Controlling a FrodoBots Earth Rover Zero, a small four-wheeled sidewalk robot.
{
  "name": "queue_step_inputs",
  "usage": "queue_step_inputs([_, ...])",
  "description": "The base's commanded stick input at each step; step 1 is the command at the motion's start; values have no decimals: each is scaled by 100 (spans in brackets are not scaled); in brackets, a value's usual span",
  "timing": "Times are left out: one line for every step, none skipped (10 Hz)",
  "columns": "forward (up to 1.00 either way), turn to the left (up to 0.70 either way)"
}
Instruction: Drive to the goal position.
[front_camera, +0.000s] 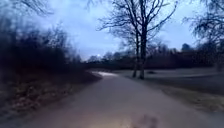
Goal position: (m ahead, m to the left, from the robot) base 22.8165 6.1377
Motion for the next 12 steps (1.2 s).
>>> queue_step_inputs([100,0])
queue_step_inputs([100,0])
queue_step_inputs([100,0])
queue_step_inputs([100,0])
queue_step_inputs([100,0])
queue_step_inputs([100,0])
queue_step_inputs([100,0])
queue_step_inputs([100,-40])
queue_step_inputs([100,-40])
queue_step_inputs([100,-26])
queue_step_inputs([100,0])
queue_step_inputs([100,0])
